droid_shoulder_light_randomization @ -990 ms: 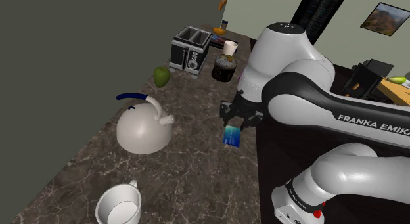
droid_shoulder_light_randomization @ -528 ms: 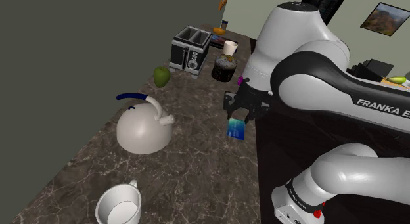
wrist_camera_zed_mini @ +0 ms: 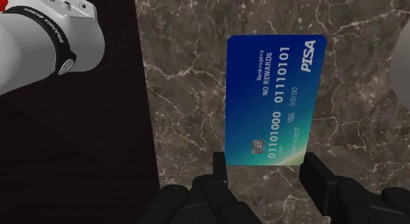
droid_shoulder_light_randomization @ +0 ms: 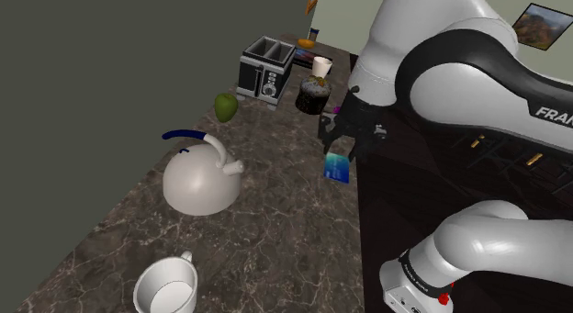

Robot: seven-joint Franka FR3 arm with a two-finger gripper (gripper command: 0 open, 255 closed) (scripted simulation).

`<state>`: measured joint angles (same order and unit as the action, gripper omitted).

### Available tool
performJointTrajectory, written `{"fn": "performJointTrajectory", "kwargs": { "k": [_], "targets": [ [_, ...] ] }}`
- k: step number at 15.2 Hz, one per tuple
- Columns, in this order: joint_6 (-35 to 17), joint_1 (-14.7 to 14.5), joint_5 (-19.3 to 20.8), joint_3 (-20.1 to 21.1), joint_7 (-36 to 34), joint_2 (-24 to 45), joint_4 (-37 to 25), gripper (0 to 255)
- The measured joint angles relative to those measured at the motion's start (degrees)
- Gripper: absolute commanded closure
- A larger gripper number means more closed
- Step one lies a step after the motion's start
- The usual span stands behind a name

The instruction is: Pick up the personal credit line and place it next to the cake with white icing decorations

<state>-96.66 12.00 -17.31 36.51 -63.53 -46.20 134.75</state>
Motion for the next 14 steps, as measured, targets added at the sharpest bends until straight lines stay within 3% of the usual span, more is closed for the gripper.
{"fn": "performJointTrajectory", "kwargs": {
  "k": [3,14],
  "targets": [
    [1.2,0.6,0.8,-0.8,0.5,0.7,-1.8,255],
    [-5.4,9.6,9.1,-5.9,9.9,13.8,-7.5,255]
  ]
}}
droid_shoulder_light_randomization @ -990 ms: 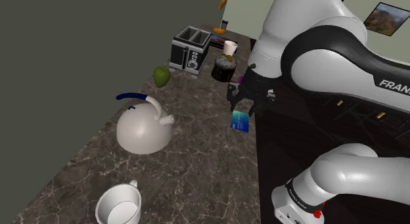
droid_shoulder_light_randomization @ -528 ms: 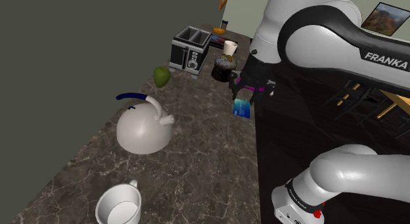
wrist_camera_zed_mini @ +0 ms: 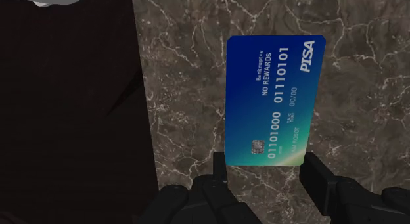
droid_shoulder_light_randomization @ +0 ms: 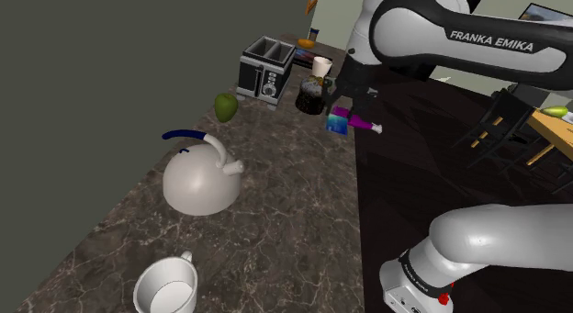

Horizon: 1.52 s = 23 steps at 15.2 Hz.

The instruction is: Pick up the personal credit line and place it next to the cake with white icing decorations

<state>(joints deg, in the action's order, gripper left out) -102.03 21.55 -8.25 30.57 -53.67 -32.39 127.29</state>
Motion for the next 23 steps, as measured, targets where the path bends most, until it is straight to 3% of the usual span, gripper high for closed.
{"fn": "performJointTrajectory", "kwargs": {
  "k": [11,23],
  "targets": [
    [-4.5,7.9,8.9,-2.5,5.7,18.3,-12.6,255],
    [-1.2,10.9,19.5,-4.1,8.3,41.7,-37.2,255]
  ]
}}
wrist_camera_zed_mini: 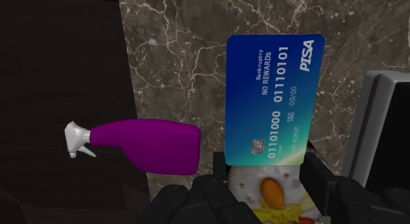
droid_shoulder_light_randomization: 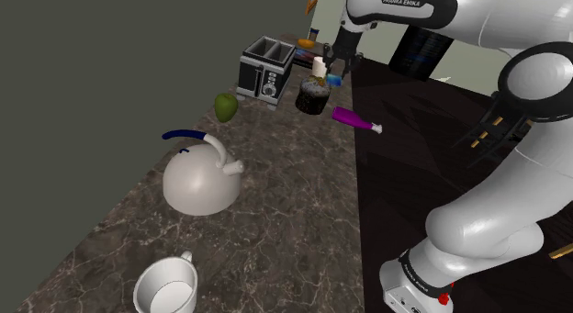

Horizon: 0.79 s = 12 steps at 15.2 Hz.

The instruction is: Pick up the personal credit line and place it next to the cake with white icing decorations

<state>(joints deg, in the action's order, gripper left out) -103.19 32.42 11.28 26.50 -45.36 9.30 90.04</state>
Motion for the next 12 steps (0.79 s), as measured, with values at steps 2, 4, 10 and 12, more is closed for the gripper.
{"fn": "performJointTrajectory", "kwargs": {
  "k": [2,4,10,12],
  "targets": [
    [-0.3,-0.1,0.9,-0.2,0.0,2.0,-1.5,255],
    [-1.6,-0.1,1.1,-0.3,-0.2,2.3,-0.5,255],
    [-6.1,0.1,1.4,-0.4,-0.9,2.5,4.0,255],
    [-7.5,0.1,1.6,-0.5,-1.2,2.7,5.3,255]
  ]
}}
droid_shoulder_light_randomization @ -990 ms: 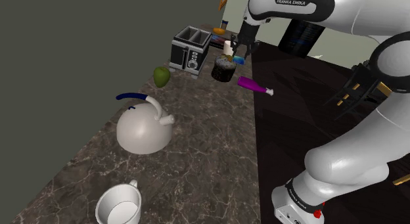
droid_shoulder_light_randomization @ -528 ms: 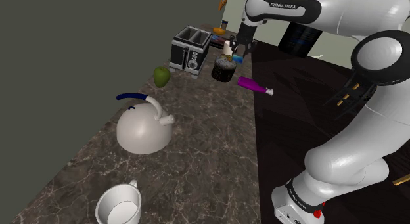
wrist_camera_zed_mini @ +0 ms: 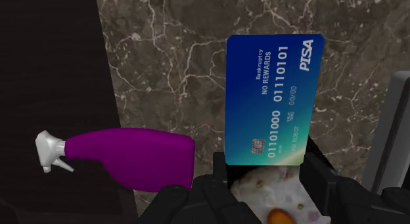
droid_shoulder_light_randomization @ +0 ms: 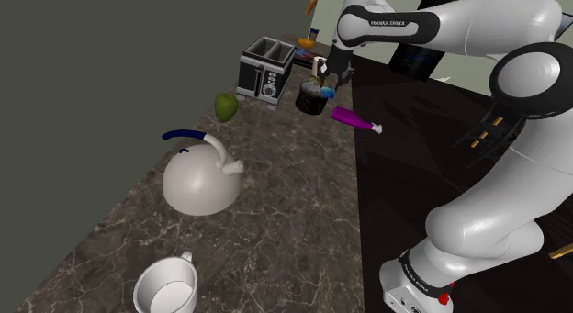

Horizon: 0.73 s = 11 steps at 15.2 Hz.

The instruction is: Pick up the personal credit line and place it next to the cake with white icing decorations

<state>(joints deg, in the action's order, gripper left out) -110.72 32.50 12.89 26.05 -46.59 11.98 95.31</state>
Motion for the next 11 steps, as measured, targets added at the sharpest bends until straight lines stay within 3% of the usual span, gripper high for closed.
{"fn": "performJointTrajectory", "kwargs": {
  "k": [11],
  "targets": [
    [-7.7,0.1,1.4,-0.5,-1.5,1.5,6.5,255]
  ]
}}
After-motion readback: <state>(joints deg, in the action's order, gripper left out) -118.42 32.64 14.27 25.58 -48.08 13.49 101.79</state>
